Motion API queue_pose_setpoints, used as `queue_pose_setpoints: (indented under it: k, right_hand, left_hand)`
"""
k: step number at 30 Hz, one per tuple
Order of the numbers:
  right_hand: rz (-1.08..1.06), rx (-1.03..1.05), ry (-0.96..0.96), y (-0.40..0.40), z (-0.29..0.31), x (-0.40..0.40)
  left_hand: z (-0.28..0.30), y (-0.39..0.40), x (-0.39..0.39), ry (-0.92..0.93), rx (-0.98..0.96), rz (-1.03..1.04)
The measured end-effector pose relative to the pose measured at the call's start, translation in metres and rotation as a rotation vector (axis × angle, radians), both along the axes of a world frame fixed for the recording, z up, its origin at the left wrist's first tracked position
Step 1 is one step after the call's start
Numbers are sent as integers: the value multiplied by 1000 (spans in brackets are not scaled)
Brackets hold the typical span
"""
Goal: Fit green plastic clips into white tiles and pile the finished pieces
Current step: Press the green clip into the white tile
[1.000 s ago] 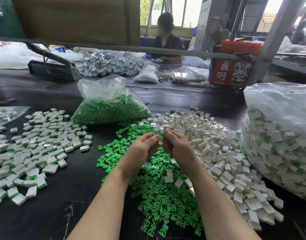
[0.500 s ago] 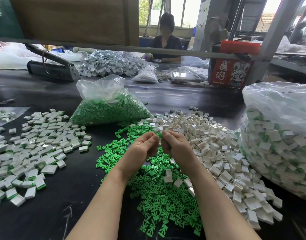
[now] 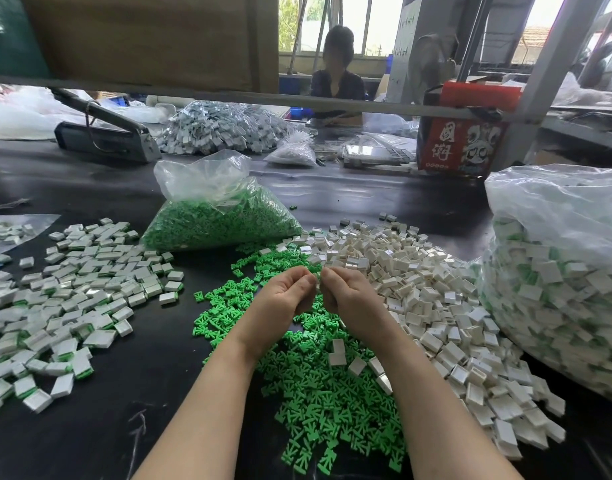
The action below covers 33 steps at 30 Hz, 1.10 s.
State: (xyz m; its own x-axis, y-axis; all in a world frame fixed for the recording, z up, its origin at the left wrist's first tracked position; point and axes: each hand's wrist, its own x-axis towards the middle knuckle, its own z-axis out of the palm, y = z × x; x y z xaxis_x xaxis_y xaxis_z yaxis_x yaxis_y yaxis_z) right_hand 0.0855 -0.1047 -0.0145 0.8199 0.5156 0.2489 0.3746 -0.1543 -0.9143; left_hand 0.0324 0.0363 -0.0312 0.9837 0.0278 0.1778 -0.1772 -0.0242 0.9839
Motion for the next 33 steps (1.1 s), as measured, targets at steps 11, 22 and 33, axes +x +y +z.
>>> queue_pose_setpoints:
  k: [11, 22, 33]
  right_hand:
    - [123, 6, 93, -4, 5, -3]
    - [181, -134, 103, -9, 9, -6]
    - [230, -80, 205, -11, 10, -6]
  left_hand:
    - [-3, 2, 1, 15, 47, -52]
    - [-7, 14, 2, 64, 143, -69]
    - [-1, 13, -2, 59, 165, -75]
